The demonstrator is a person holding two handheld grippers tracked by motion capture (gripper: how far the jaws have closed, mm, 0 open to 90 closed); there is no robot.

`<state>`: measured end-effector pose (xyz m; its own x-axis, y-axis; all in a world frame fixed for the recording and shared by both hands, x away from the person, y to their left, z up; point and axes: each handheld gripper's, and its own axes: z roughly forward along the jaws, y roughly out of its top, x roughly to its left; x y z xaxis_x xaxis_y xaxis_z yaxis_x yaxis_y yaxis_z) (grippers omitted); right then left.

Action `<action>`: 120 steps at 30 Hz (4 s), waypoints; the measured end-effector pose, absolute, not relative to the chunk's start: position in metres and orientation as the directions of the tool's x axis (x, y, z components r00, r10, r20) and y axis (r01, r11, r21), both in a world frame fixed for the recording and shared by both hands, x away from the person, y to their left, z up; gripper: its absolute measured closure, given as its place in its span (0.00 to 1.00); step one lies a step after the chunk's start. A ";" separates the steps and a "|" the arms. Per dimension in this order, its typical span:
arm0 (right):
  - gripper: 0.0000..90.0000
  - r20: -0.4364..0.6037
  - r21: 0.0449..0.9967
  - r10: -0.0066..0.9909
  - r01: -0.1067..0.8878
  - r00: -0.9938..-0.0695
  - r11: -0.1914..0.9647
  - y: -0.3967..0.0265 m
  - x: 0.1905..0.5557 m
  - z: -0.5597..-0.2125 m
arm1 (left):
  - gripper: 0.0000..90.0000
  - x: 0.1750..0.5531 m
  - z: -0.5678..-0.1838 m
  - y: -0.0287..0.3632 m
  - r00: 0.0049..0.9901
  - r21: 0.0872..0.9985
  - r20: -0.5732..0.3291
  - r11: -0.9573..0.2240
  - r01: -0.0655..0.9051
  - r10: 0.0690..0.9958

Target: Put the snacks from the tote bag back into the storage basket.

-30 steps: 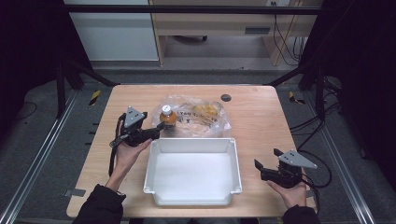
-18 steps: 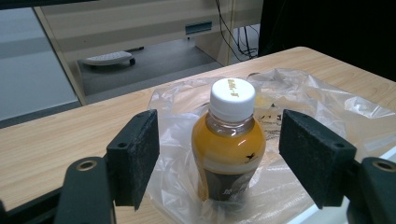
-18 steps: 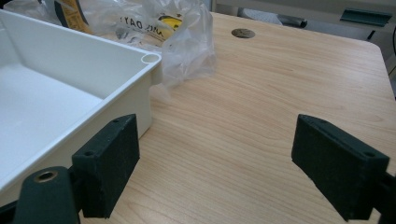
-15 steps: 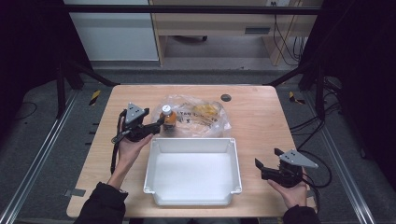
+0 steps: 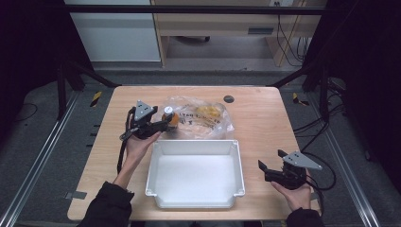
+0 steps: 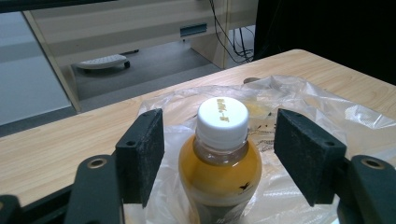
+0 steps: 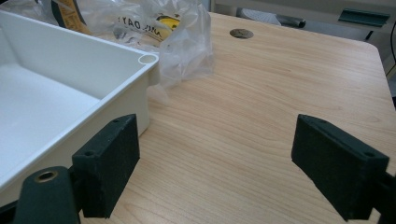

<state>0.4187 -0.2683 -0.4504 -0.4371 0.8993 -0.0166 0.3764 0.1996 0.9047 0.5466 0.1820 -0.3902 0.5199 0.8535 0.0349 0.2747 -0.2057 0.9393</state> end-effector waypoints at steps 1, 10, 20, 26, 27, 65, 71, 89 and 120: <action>0.17 -0.015 0.905 0.899 0.377 -0.437 0.198 -0.268 0.419 -0.450 | 0.38 0.547 -0.390 0.181 0.520 0.937 0.037 -0.210 0.278 0.854; 0.17 -0.016 0.903 0.899 0.379 -0.437 0.200 -0.268 0.419 -0.451 | 0.44 0.556 -0.391 0.175 0.518 0.936 0.042 -0.215 0.279 0.854; 0.18 -0.016 0.903 0.898 0.380 -0.440 0.202 -0.268 0.419 -0.451 | 0.50 0.563 -0.395 0.170 0.523 0.929 0.051 -0.232 0.288 0.851; 0.18 -0.017 0.902 0.898 0.381 -0.440 0.204 -0.268 0.419 -0.451 | 0.56 0.566 -0.398 0.169 0.517 0.922 0.052 -0.240 0.304 0.854; 0.18 -0.017 0.902 0.898 0.381 -0.440 0.203 -0.268 0.419 -0.451 | 0.57 0.566 -0.398 0.169 0.516 0.921 0.051 -0.240 0.306 0.855; 0.20 -0.019 0.902 0.897 0.380 -0.442 0.206 -0.269 0.419 -0.450 | 0.65 0.568 -0.397 0.161 0.495 0.911 0.037 -0.232 0.340 0.868; 0.20 -0.019 0.902 0.897 0.381 -0.441 0.206 -0.269 0.419 -0.450 | 0.65 0.567 -0.396 0.162 0.491 0.915 0.024 -0.217 0.339 0.871; 0.20 -0.019 0.903 0.899 0.379 -0.437 0.203 -0.269 0.419 -0.450 | 0.65 0.555 -0.367 0.167 0.484 0.939 0.001 -0.168 0.301 0.875; 0.20 -0.018 0.903 0.900 0.379 -0.436 0.201 -0.269 0.419 -0.450 | 0.65 0.533 -0.308 0.170 0.502 0.969 -0.002 -0.123 0.215 0.865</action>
